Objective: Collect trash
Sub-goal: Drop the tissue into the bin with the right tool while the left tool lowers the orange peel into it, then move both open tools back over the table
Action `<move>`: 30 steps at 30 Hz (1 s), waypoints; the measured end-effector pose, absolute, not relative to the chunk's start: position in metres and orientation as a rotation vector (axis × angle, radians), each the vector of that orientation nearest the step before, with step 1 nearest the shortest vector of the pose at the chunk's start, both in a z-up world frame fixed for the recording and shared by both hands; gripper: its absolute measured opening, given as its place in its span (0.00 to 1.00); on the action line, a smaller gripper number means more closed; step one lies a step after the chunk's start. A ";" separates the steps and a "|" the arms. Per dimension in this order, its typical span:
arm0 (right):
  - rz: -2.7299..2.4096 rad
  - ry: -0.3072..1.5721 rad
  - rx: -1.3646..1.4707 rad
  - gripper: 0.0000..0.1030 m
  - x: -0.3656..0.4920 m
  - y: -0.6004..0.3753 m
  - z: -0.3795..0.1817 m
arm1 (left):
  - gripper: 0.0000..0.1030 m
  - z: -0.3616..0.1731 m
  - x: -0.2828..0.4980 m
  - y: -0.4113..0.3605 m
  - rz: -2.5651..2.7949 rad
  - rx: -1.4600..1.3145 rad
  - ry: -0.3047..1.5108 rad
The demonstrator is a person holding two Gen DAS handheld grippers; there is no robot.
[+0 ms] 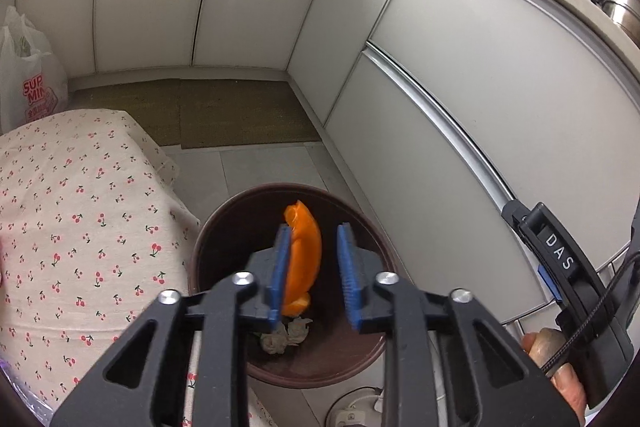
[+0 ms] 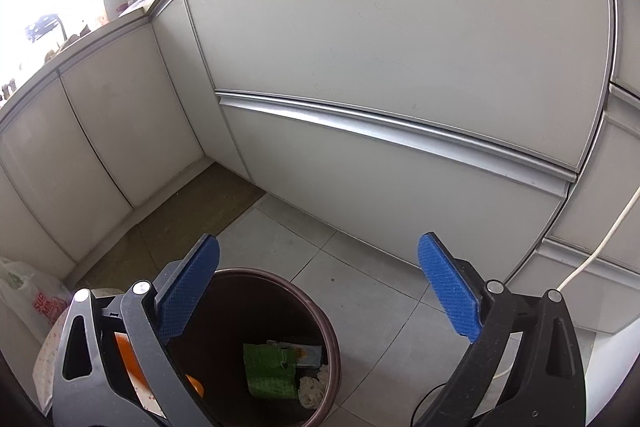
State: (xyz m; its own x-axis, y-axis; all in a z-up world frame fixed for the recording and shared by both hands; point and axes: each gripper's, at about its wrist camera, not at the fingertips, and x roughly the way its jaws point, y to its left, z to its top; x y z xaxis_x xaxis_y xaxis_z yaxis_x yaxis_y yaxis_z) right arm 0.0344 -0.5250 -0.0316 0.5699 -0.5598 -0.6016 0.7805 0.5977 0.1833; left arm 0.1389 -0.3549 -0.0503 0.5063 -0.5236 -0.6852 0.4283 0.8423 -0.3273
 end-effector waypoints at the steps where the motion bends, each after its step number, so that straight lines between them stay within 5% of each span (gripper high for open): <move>1: -0.818 0.527 0.455 0.93 0.035 -0.523 -0.031 | 0.41 -0.048 0.138 -0.351 -0.568 -0.128 0.855; 3: -0.809 0.531 0.432 0.93 0.037 -0.517 -0.029 | 0.47 -0.045 0.138 -0.346 -0.560 -0.136 0.842; 30: -0.452 0.513 0.024 0.93 0.090 -0.316 -0.012 | 0.47 -0.025 0.127 -0.147 -0.209 -0.185 0.706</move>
State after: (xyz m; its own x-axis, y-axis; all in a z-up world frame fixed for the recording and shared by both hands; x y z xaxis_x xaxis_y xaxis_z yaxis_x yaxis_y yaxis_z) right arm 0.0898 -0.3165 -0.0123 0.7753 -0.4121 -0.4787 0.4239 0.9013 -0.0894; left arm 0.1274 -0.1473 -0.0255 0.7417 -0.2519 -0.6217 0.1276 0.9629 -0.2379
